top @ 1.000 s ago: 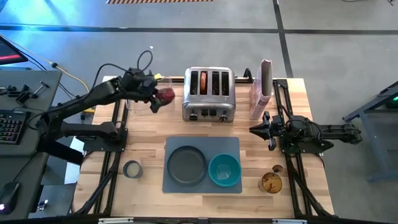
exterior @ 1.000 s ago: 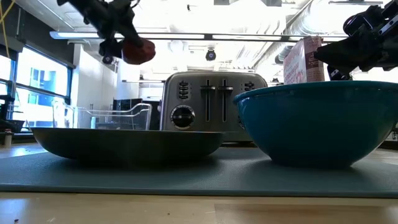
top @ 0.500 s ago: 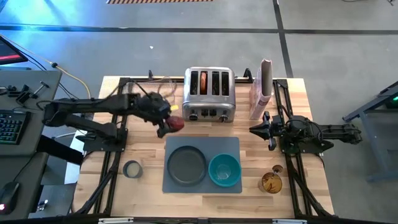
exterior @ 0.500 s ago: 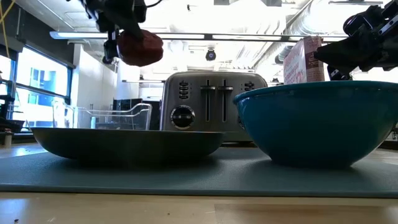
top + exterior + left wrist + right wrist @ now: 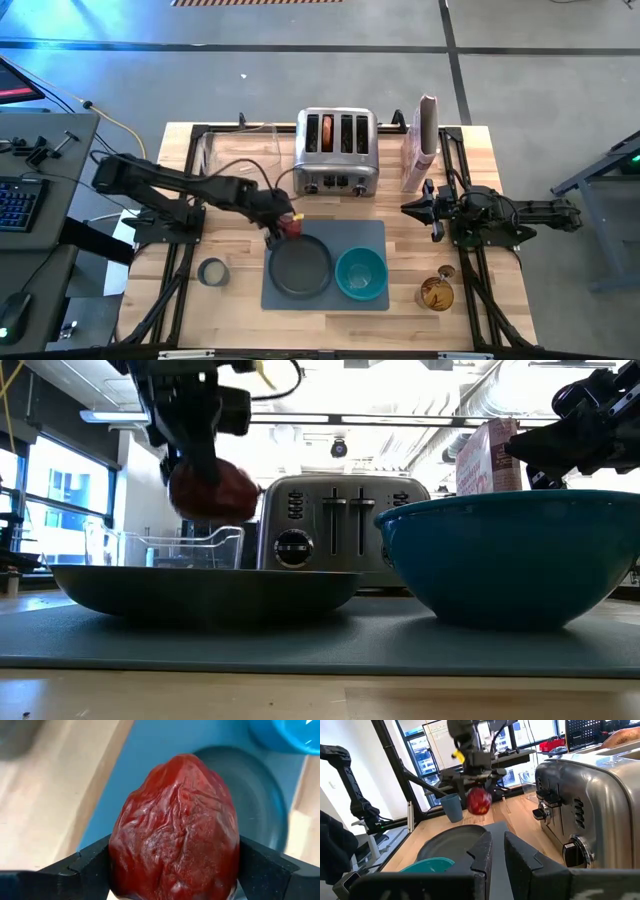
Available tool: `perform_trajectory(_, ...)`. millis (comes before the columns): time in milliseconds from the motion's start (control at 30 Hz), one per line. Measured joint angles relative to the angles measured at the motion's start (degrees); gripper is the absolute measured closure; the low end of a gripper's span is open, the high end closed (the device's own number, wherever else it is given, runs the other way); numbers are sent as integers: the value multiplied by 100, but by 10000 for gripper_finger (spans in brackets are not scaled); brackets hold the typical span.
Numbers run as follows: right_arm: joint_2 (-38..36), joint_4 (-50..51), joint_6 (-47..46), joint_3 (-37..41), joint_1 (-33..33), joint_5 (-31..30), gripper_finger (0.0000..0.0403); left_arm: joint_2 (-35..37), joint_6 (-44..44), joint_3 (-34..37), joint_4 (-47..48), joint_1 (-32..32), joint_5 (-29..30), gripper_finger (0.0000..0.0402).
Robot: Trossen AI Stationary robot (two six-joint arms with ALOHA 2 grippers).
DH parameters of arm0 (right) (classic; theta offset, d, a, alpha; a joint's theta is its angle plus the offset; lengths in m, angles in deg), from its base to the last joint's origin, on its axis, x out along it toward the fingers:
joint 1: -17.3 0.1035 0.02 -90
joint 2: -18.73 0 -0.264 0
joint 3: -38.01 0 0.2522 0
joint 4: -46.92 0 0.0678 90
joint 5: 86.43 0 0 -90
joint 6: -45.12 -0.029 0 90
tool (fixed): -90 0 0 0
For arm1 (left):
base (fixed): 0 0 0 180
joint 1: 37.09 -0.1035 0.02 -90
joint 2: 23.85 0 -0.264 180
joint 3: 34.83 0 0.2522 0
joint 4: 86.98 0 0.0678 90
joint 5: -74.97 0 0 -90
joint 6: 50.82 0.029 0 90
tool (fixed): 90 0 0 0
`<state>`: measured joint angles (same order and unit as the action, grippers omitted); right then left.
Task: Arrange a breakfast setting
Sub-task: Put the red apple on the black plate
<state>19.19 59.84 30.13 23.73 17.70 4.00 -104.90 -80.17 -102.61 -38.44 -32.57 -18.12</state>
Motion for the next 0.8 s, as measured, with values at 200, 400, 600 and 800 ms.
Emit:
perform_trajectory(200, -1, 0, -1, 1, 1, 0, 366, -490, -50, 0, -320, 292, 8, 76)
perform_trajectory(400, -6, 0, -1, 1, 0, 0, 366, -738, -384, 0, -719, 515, 275, 76)
perform_trajectory(600, -6, 0, -1, -1, 2, -1, 366, -847, -655, 0, -948, 701, 400, 76)
perform_trajectory(800, -6, 0, -1, 1, 1, 0, 366, -847, -660, 0, -920, 823, 613, 76)
